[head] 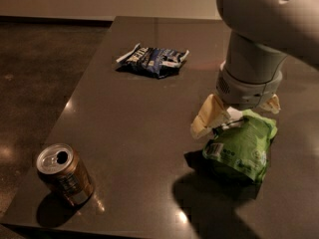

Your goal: Move green rice chip bag near blue chip bag

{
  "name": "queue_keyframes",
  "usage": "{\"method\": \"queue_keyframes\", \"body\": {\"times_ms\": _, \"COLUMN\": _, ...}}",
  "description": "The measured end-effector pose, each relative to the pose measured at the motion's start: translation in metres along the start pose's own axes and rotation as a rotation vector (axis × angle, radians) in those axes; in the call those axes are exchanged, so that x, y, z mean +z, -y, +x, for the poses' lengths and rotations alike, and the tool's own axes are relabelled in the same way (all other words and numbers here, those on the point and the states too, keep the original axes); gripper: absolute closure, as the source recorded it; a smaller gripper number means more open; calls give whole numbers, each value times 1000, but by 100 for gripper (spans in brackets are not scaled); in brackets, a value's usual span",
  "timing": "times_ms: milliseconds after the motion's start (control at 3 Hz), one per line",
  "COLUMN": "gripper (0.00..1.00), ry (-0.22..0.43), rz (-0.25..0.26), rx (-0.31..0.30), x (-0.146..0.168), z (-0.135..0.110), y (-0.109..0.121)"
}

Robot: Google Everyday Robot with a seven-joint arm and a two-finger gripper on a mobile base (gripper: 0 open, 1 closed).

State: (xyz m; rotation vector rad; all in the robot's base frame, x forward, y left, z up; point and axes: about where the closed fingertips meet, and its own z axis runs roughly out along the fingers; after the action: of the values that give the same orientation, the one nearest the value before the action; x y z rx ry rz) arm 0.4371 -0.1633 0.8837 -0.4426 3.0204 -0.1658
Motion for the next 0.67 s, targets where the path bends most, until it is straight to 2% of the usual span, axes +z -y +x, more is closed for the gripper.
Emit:
{"method": "queue_keyframes", "body": {"times_ms": 333, "gripper": 0, "ry": -29, "rz": -6, "rx": 51, "x": 8, "z": 3, "y": 1}}
{"method": "queue_keyframes", "body": {"times_ms": 667, "gripper": 0, "ry": -49, "rz": -17, "rx": 72, "x": 13, "z": 6, "y": 2}}
